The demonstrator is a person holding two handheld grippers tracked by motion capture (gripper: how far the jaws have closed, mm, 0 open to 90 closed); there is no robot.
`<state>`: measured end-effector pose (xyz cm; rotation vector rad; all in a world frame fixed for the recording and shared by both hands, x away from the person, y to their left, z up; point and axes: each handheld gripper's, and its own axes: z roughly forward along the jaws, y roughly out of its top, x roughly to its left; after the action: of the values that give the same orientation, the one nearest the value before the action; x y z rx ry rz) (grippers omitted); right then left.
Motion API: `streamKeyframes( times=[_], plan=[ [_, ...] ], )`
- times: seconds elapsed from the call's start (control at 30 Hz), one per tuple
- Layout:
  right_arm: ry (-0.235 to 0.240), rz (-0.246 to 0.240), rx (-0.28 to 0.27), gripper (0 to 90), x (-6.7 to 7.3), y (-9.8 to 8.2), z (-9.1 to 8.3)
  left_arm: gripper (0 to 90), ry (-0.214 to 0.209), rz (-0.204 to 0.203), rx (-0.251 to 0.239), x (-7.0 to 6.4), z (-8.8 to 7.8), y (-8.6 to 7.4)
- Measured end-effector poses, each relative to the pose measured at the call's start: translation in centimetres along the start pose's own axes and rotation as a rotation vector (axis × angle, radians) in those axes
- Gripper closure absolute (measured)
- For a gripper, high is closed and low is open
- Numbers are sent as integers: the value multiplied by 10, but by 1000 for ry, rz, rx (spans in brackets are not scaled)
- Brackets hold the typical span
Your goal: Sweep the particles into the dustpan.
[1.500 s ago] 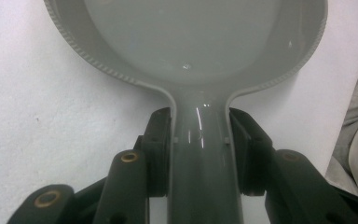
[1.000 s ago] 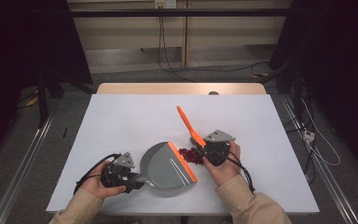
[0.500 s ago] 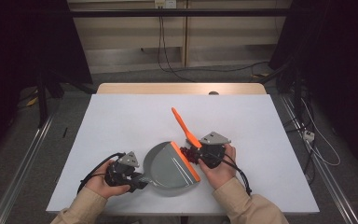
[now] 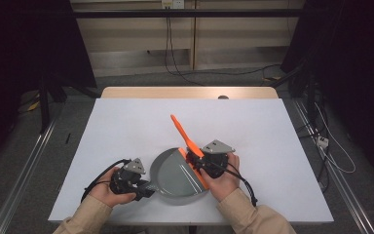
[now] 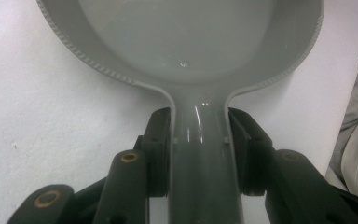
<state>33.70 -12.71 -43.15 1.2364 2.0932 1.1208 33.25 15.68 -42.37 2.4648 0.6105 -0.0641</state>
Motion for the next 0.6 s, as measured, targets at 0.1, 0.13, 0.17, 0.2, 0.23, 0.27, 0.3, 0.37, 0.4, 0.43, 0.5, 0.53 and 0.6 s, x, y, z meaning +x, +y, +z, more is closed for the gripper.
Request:
streamKeyframes(
  times=[0.1, 0.13, 0.17, 0.2, 0.23, 0.27, 0.3, 0.37, 0.4, 0.43, 0.5, 0.53, 0.6],
  plan=[
    [11, 5, -8, 708, 4, 0, 1, 626, -1, -4, -2, 0, 0, 0],
    [15, 0, -10, 708, 6, 1, 1, 626, -2, -5, -3, 0, 0, 0],
    [14, -12, -10, 708, 8, 1, 1, 625, -2, -6, -2, 0, 0, 0],
    [19, -11, -15, 708, 10, 1, 2, 625, -1, -7, -2, 0, 0, 0],
    [27, -11, -18, 708, 12, 1, 2, 625, -3, -7, -3, 0, 0, 0],
    [28, -13, -21, 708, 15, 2, 2, 626, -4, -9, -3, 0, 0, 0],
    [34, -14, -31, 709, 17, 3, 2, 626, -7, -7, -5, 1, 0, 0],
    [59, -11, -46, 710, 22, 6, 0, 625, -8, -10, -5, 1, 0, -1],
    [79, -9, -51, 711, 26, 8, 0, 625, -8, -10, -6, 1, 0, -1],
    [104, -4, -54, 712, 29, 9, 0, 625, -8, -10, -6, 1, 0, -1],
    [132, -14, -52, 712, 36, 11, 1, 625, -8, -12, -8, 1, 0, -1],
    [135, -24, -58, 712, 37, 13, 1, 625, -7, -19, -13, 1, 0, -2],
    [143, -11, -73, 712, 33, 17, 0, 625, -7, -22, -18, 1, 0, -2]
  ],
)
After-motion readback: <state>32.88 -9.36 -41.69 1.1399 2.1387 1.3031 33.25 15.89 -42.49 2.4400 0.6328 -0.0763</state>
